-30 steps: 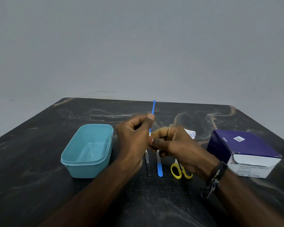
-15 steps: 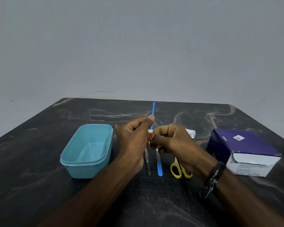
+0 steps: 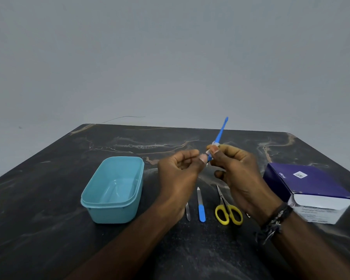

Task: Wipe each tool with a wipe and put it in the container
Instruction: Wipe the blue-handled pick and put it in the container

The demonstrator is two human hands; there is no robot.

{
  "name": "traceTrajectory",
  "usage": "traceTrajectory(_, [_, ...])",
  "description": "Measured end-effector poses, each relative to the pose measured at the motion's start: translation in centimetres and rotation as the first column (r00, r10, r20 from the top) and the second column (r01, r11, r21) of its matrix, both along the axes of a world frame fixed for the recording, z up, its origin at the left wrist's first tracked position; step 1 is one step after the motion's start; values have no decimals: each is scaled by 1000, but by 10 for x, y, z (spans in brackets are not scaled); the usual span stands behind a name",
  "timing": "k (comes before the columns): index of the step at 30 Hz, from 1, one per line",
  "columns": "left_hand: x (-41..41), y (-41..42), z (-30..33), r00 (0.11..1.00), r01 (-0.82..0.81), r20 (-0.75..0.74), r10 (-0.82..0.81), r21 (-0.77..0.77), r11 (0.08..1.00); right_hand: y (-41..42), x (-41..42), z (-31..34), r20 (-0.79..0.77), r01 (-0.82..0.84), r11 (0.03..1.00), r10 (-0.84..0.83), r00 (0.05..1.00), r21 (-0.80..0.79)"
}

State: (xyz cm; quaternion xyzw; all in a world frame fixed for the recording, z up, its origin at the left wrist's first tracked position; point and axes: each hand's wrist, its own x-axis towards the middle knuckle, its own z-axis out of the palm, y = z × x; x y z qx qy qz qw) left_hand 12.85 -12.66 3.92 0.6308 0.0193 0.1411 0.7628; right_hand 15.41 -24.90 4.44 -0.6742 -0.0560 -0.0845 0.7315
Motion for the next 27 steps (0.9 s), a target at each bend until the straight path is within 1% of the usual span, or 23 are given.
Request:
traceTrajectory(3, [-1,0,-2,999,50,-11,-49,54,997,5,-1,-2,-8,-16,1000,16,1000,-2])
traceTrajectory(6, [-1,1,-3,997,75,-22,-74,61,995,10,-1,-4,-9,-24,999,24,1000,22])
traceTrajectory(8, [-1,1,-2,996,88,-20,-87,58,994,10,-1,-4,-5,-21,1000,21,1000,8])
traceTrajectory(15, [-1,0,-5,990,138,1,-139,104,985,4,3,-3,32,84,995,-85,996,51])
traceTrajectory(18, [-1,-1,-7,993,119,-4,-120,106,987,1,2,0,39,61,998,-62,997,20])
traceTrajectory(23, [-1,1,-5,999,34,4,-35,158,987,4,0,-2,19,-46,991,49,999,-126])
traceTrajectory(25, [-1,2,-6,999,1,42,-11,217,976,5,-1,-3,17,-39,990,41,999,-132])
traceTrajectory(27, [-1,0,-7,993,-43,115,7,315,948,5,-2,-1,29,8,993,-5,1000,-115])
